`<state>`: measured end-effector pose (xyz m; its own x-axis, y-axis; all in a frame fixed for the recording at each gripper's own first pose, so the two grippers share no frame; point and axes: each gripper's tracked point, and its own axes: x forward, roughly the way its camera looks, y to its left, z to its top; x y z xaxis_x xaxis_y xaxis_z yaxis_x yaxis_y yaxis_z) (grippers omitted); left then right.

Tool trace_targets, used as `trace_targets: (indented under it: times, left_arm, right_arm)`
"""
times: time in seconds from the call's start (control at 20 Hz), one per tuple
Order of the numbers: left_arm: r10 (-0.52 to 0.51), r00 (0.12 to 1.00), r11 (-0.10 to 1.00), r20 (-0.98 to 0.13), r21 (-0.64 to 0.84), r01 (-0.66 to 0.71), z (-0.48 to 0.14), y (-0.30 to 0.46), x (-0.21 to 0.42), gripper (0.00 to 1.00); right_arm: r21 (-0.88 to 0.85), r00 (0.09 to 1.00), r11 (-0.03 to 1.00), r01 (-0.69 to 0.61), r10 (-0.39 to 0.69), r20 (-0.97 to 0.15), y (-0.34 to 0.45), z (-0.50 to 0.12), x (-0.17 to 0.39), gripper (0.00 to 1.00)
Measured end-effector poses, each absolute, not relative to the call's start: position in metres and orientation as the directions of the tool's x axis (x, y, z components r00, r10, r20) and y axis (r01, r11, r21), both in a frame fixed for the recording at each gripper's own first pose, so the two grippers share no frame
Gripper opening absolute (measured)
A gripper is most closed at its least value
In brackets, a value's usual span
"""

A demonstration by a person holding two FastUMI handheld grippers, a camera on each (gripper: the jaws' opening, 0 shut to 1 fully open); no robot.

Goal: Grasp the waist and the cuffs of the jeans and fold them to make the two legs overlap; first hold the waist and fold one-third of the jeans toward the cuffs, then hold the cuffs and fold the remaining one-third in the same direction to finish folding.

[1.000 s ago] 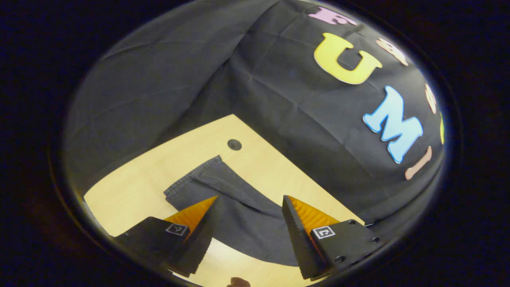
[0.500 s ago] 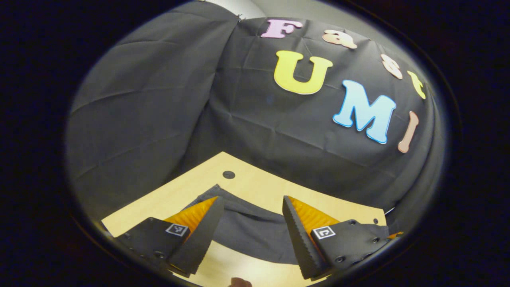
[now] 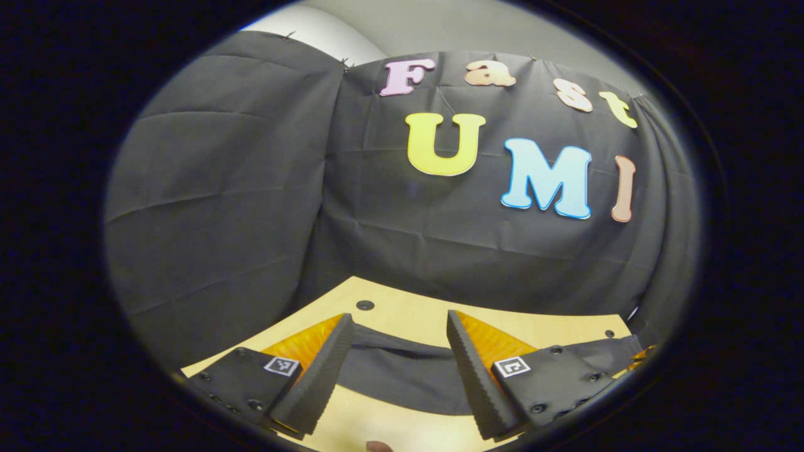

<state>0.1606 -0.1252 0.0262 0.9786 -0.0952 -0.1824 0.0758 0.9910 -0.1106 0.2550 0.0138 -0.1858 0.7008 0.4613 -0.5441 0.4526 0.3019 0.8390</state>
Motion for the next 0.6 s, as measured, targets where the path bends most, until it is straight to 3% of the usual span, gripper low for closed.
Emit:
trace_targets:
  times: [0.2,0.35,0.6]
  left_arm:
    - [-0.146,0.972,0.984,-0.186,-0.125,0.124,0.028,-0.137,0.15,0.96]
    - [-0.195,0.963,0.973,-0.184,-0.156,0.168,0.029,-0.149,0.149,1.0]
    - [-0.246,0.953,0.962,-0.175,-0.163,0.218,0.027,-0.162,0.138,0.96]
  right_arm:
    - [0.831,0.73,0.437,0.344,0.432,-0.529,0.01,-0.154,0.248,0.06]
    - [0.854,0.774,0.434,0.286,0.421,-0.473,-0.002,-0.111,0.236,0.06]
    - [0.891,0.866,0.429,0.147,0.38,-0.326,-0.03,-0.05,0.185,0.06]
